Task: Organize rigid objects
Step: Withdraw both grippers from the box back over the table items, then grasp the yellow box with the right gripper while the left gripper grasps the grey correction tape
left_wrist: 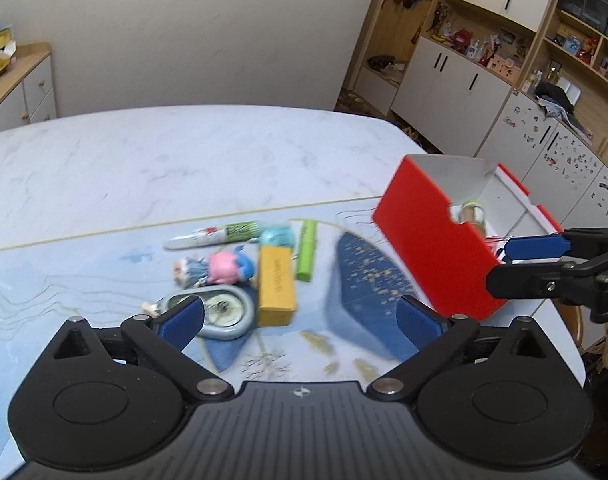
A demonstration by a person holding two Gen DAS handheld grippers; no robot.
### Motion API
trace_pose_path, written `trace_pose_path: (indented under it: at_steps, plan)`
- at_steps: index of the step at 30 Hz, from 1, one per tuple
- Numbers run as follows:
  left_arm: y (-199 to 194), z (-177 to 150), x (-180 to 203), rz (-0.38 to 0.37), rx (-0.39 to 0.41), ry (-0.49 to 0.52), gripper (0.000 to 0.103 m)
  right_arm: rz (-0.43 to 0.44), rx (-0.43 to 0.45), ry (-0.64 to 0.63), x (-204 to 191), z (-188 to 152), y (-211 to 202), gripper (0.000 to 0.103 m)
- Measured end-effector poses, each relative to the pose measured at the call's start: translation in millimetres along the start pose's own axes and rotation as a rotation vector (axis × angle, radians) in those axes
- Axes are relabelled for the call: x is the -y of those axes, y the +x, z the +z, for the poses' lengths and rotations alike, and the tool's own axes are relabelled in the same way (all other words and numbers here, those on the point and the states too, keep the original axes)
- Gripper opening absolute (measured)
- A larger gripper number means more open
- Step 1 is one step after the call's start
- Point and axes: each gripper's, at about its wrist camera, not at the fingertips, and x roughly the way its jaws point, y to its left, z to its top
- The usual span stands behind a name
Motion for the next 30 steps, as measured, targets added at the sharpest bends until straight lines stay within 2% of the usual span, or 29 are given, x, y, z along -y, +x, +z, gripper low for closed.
trace_pose_path:
  at_steps: [7,11,23,30]
  plan:
    - [16.3,-10.6,-30.6,0.046,0.004,-0.019,0.103,-0.022,-0.029,0.001,-21.5,7.5,27.7,0.093]
    - [28.2,-15.1,-40.7,0.053,0.011,0.006,0.103,-0.035,-0.053,-0.002,-32.9,11.8,45.2,0.093]
    - [67.7,-19.5,-51.8,0.086,-0.017,0.105,0.103,-0.078,-0.127,0.007,-52.6,25.5,104.0,0.088]
    - [82.5,-20.4,-50.7,0.106,-0.006,0.149,0.103,-0.085,-0.175,-0.003,-60.1,29.5,133.9,0.083]
